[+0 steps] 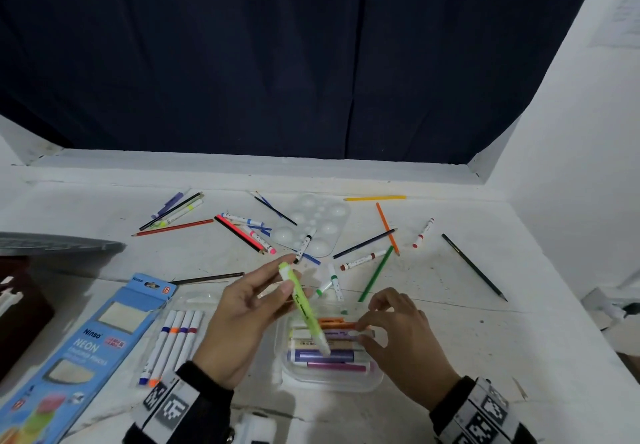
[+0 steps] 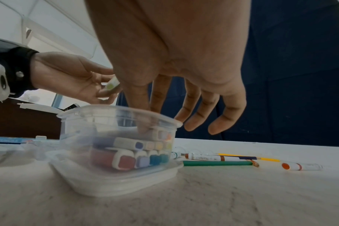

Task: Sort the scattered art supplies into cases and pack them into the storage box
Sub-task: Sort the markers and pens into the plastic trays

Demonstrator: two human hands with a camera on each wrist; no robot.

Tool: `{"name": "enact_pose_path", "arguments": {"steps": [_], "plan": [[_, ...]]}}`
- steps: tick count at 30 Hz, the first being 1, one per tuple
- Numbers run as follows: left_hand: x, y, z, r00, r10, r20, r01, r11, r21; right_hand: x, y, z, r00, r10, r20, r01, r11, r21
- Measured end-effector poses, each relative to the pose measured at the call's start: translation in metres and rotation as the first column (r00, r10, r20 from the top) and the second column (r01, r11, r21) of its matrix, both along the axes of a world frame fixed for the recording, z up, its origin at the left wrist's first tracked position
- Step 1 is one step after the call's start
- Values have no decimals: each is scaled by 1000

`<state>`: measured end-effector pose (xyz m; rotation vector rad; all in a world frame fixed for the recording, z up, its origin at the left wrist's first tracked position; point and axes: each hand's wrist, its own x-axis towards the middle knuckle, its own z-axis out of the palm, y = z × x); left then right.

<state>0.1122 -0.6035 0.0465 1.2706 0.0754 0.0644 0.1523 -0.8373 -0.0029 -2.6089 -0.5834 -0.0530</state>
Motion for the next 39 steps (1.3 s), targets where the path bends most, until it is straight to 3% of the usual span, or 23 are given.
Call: {"name": "enact_pose_path", "arguments": {"steps": [3,5,7,10,15,19,22,24,28,33,39], "plan": [[4,-16,0,998,-58,-6,58,985,165,-1,1,2,999,-2,-37,2,1000,-8],[6,-22,-5,993,-114,27,98,935,340,-1,0,3,999,-3,-42,3,1000,4],[9,-23,-13,981,-175,82,101,824,558,-1,-2,2,999,-8,-44,11,999,53],[12,-24,-21,948,-295,122,80,589,804,2,-11,-2,999,-23,-34,27,989,143],[15,-28,-36,847,-530,35,160,316,935,8,-22,-5,998,-14,-62,25,983,184],[15,-36,-38,824,-567,-7,178,247,953,14,-25,-7,994,61,-88,-47,987,155],[16,-43,-39,827,-560,-37,103,87,991,15,-27,-10,991,102,-81,-85,978,193],[17,-48,-40,837,-545,-52,76,21,997,14,-27,-11,991,96,-89,-75,975,211],[19,-56,-41,843,-533,-71,88,7,996,12,-27,-7,985,102,-140,-69,972,224],[20,-58,-45,889,-458,5,63,132,989,11,-27,-1,978,114,-174,-78,976,205],[20,-54,-40,905,-424,-23,69,95,993,13,-26,7,974,117,-194,-86,983,161]]}}
